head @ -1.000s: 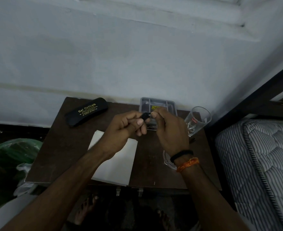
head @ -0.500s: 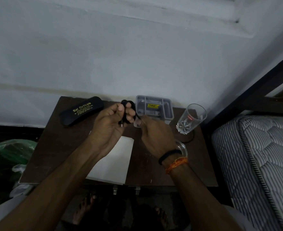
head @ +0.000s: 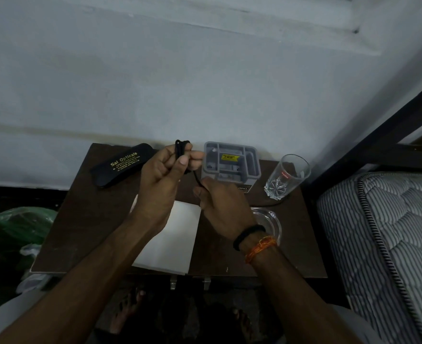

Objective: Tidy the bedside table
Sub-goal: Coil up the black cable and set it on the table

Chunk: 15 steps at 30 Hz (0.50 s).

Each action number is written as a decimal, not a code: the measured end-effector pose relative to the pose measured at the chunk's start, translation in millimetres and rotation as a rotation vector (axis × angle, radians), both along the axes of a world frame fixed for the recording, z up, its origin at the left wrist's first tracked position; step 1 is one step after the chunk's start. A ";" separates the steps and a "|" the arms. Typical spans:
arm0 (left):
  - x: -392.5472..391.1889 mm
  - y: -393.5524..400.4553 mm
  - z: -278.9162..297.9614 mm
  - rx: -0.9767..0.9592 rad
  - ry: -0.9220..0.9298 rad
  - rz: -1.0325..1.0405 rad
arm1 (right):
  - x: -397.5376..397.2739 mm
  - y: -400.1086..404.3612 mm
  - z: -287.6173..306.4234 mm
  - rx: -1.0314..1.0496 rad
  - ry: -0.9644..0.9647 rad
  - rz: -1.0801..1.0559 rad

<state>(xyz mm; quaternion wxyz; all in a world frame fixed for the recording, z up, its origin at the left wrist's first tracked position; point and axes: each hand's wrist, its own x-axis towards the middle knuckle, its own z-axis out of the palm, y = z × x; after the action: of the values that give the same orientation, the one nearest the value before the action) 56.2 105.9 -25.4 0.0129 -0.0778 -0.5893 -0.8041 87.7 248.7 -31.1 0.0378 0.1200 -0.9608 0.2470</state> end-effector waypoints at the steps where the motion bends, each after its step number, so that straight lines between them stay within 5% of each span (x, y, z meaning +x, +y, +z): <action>1: -0.1 -0.4 0.2 -0.003 0.000 0.030 | 0.5 -1.5 1.0 0.004 0.003 0.010; 6: 0.4 -3.8 2.9 -0.220 0.123 0.156 | 3.2 -8.3 2.9 0.015 0.033 0.056; 15: -0.7 -9.2 -11.4 -0.811 0.501 0.064 | 2.2 -6.6 5.3 -0.019 0.226 0.060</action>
<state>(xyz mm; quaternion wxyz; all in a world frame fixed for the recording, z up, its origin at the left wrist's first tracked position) 55.5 96.8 -36.8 0.1478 -0.2500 -0.8365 -0.4647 89.8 242.0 -25.8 0.1394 0.1753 -0.9440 0.2421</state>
